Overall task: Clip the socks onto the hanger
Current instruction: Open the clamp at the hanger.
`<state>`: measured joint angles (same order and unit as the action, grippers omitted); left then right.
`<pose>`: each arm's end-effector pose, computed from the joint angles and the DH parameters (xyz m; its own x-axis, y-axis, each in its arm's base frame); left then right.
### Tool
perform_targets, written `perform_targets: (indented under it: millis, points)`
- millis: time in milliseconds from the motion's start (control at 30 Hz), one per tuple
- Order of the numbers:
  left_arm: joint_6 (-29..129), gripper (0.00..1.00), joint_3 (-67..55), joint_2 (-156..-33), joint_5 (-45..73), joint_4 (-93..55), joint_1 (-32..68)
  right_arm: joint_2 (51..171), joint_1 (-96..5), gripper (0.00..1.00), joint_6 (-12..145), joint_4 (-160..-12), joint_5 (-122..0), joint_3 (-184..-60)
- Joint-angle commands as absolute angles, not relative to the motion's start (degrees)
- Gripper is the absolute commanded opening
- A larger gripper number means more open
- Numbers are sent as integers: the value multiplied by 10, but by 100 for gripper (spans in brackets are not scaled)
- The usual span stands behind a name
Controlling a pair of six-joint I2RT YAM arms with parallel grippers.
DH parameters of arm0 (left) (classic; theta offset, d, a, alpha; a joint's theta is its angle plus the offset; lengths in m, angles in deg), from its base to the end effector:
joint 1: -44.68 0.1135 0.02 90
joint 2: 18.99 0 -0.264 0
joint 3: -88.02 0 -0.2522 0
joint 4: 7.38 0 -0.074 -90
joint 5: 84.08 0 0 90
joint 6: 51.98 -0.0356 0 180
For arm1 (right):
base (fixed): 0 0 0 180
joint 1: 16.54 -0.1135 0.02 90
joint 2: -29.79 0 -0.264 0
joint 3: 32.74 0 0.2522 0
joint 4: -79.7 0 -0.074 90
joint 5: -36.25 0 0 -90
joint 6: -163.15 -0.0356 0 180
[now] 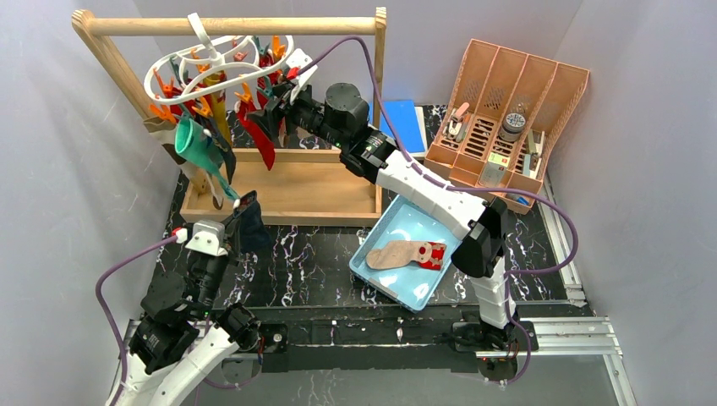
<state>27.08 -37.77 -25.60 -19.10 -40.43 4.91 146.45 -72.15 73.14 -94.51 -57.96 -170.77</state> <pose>0.0332 -0.0080 0.3568 0.2399 0.0241 -0.9705 0.2236 0.9715 0.0794 0.2683 0.3966 0.4707 0.1516 0.2217 -0.9633 -0.8630 0.5049 -0.0195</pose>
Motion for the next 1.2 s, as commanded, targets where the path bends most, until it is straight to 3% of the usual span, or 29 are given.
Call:
perform_targets:
  millis: [0, 267, 467, 767, 967, 1167]
  points:
    - [267, 0, -381, -252, -192, -393, 47, 1436, -721, 80, 748, -988, -570, -1735]
    - [265, 0, -382, -254, -189, -390, 48, 1446, -721, 67, 759, -995, -564, -1752]
    - [263, 0, -383, -254, -189, -386, 48, 1464, -720, 72, 758, -988, -561, -1780]
    - [257, 0, -382, -257, -187, -383, 48, 1492, -721, 71, 756, -973, -561, -1817]
    - [258, 0, -388, -258, -184, -380, 48, 1496, -720, 61, 759, -967, -558, -1817]
    - [256, 0, -390, -263, -185, -368, 47, 1496, -721, 42, 759, -965, -558, -1818]
